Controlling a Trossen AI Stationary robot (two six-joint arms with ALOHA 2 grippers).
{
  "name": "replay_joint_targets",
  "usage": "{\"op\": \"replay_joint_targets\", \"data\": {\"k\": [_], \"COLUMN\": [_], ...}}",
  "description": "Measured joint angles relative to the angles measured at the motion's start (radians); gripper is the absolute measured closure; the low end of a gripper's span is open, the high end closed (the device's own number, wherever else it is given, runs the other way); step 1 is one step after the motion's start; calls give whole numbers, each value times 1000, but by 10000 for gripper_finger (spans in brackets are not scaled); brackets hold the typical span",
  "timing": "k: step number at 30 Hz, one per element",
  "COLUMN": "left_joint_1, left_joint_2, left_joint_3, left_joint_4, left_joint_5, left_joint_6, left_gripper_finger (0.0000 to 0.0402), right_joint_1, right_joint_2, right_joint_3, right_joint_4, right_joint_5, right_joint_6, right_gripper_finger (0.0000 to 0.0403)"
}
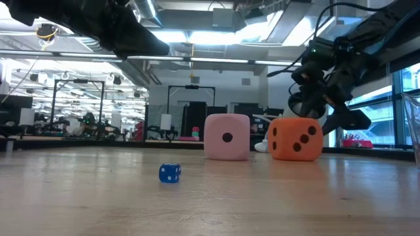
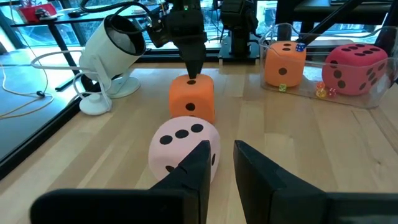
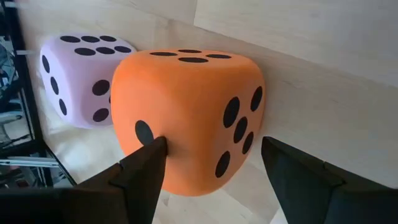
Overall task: Pick & Place Dice
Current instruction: Put the large orange die into the transparent container
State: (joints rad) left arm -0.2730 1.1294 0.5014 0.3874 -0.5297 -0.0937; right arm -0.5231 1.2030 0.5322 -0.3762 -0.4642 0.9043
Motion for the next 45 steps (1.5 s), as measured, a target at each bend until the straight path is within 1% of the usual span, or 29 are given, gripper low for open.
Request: {"op": "replay_joint_targets", "data": {"k": [4,13,18,23,27,29,36,40,45], "left_joint_1": [0,0,52,115,138,141,138,137,137], "left_joint_2": [0,3,60,153,199,203,203,203,203], "left_joint_3": [0,0,0,0,0,0,0,0,0], "left_joint_4": [-5,-7,75,168,225,237,239,238,237], "left_joint_5": [0,-1,3,109,188,207,209,211,211], "left_joint_6": [0,-5,-71,-101,-107,-107,-106,-106,-105], "left_gripper_finger": [334,338,335,332,334,336,336,334,336], "right_joint_1": [13,31,45,67,93,105,139,153,162], "right_joint_2": [0,1,1,1,21,44,150,193,191], "right_joint_3": [-3,-5,-5,-5,-5,-5,1,2,2], "right_joint_4": [7,71,116,132,143,162,303,354,352], "right_joint_5": [0,-6,13,56,90,90,78,74,72], "right_joint_6": [7,79,106,115,135,136,158,161,131], "right_gripper_finger": [140,140,140,140,140,140,141,165,229]}}
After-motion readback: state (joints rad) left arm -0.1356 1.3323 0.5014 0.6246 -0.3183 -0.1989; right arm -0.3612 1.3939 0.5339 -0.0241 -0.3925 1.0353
